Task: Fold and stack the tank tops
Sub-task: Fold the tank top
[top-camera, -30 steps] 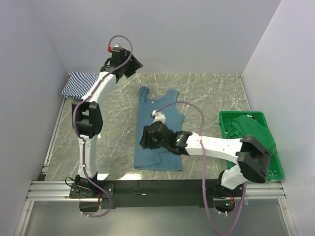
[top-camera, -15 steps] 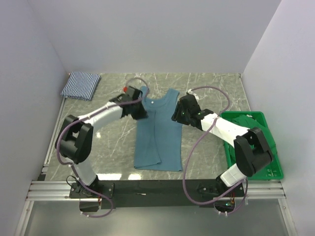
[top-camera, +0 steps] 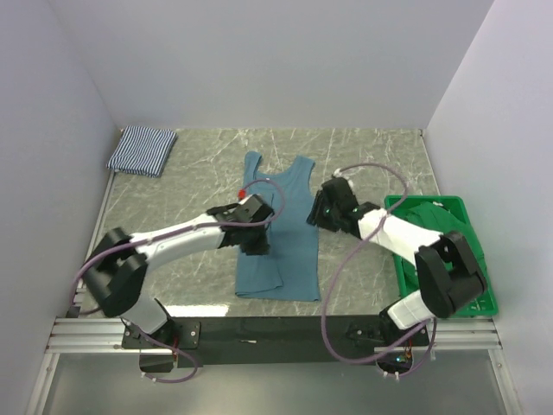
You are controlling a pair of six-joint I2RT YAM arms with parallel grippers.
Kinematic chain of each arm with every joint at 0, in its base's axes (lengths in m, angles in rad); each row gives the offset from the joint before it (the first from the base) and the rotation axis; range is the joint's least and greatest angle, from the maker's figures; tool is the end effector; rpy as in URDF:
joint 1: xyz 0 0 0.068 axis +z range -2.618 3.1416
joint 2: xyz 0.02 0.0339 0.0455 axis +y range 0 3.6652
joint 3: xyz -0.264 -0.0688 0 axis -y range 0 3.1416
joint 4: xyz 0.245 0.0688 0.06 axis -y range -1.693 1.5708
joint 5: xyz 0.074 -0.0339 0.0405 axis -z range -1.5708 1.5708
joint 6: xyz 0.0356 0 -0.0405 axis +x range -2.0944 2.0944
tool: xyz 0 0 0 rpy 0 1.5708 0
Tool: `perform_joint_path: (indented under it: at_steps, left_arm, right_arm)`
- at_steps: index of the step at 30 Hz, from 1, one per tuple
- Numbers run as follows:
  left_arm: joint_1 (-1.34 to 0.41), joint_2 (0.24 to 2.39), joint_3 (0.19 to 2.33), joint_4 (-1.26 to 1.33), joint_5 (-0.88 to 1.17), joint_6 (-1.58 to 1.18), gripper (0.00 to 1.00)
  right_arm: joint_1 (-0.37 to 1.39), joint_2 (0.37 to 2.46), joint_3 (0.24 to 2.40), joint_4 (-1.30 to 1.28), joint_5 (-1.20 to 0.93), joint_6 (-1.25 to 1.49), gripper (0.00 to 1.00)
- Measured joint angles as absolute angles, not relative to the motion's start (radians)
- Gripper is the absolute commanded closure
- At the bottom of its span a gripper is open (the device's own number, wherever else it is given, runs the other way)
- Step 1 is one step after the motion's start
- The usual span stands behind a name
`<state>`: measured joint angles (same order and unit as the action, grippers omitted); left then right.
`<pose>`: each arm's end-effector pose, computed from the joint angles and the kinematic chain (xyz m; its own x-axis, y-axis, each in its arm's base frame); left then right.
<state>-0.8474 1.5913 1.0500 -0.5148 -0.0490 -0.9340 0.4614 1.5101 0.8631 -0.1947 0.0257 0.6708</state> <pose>0.2133 -0.2389 0.2073 -0.9317 -0.1581 -0.3270 -0.0276 0.9284 -0.3704 0.2768 0.1366 0.1955 -0.7902 0.3011 -0.5338 0.0785 0.9135 0.3991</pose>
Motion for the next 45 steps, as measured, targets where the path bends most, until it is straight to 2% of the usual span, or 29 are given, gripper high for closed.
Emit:
perform_joint_path:
  at_steps: [7,12,19,29,33,34,37,38,40,45]
  left_arm:
    - [-0.749,1.373,0.943,-0.597,-0.118,-1.035,0.71]
    - [-0.699,1.288,0.879,-0.618,-0.09,-1.04,0.68]
    - [-0.7,1.257,0.786,-0.643,-0.019,-1.005,0.67]
    - [-0.71,1.25,0.73,-0.674,0.014,-0.966,0.68]
    - [-0.714,1.248,0.73,-0.673,0.02,-0.952,0.68]
    - [-0.714,1.248,0.73,-0.673,0.022,-0.946,0.68]
    - [-0.715,1.248,0.73,-0.672,0.024,-0.936,0.68]
    - [-0.715,1.248,0.73,-0.672,0.024,-0.935,0.68]
    - [-0.715,1.248,0.73,-0.672,0.027,-0.929,0.68]
    - [-0.715,1.248,0.73,-0.673,0.029,-0.912,0.68]
  right_arm:
    - [0.794,1.346,0.771,-0.198,0.038,0.741,0.51]
    - [0.934,1.342,0.728,-0.207,0.053,0.814,0.51]
    - [1.045,1.407,0.733,-0.233,0.084,0.867,0.51]
    - [1.11,1.497,0.776,-0.267,0.121,0.905,0.52]
    - [1.124,1.543,0.796,-0.271,0.124,0.917,0.64]
    - [1.126,1.546,0.797,-0.273,0.124,0.92,0.75]
    - [1.129,1.545,0.804,-0.279,0.127,0.931,0.93]
    - [1.13,1.545,0.808,-0.283,0.128,0.933,0.96]
    - [1.135,1.543,0.819,-0.292,0.131,0.945,1.0]
    - [1.145,1.49,0.826,-0.302,0.125,0.971,1.0]
